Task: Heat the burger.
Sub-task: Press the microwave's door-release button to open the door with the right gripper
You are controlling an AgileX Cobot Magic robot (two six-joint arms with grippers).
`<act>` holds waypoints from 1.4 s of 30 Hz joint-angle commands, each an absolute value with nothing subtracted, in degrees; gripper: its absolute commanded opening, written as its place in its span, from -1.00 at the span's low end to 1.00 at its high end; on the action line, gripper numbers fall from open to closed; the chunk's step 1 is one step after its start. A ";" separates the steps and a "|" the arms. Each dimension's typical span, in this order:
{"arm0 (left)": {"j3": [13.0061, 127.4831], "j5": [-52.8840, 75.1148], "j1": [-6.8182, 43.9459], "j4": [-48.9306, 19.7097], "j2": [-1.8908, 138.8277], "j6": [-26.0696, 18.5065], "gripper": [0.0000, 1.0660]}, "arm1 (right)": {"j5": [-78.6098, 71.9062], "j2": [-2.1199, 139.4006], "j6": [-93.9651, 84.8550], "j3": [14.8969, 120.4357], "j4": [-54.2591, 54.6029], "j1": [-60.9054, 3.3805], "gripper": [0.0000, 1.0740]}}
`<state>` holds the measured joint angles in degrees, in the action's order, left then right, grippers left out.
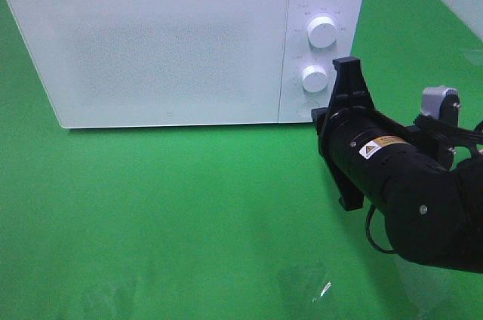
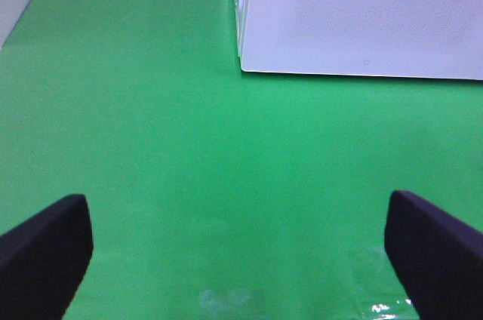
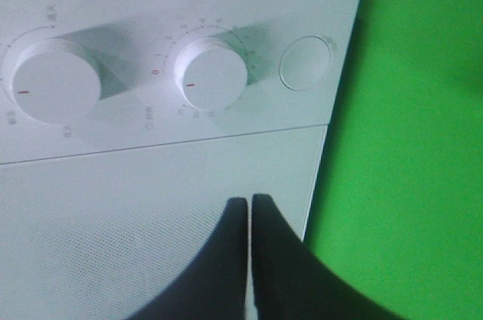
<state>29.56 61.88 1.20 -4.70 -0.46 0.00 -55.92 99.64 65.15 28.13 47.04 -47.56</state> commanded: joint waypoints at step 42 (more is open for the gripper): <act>29.51 61.02 1.60 -4.98 -1.55 0.00 0.88 | -52.83 112.13 74.77 36.61 31.40 -35.92 -1.00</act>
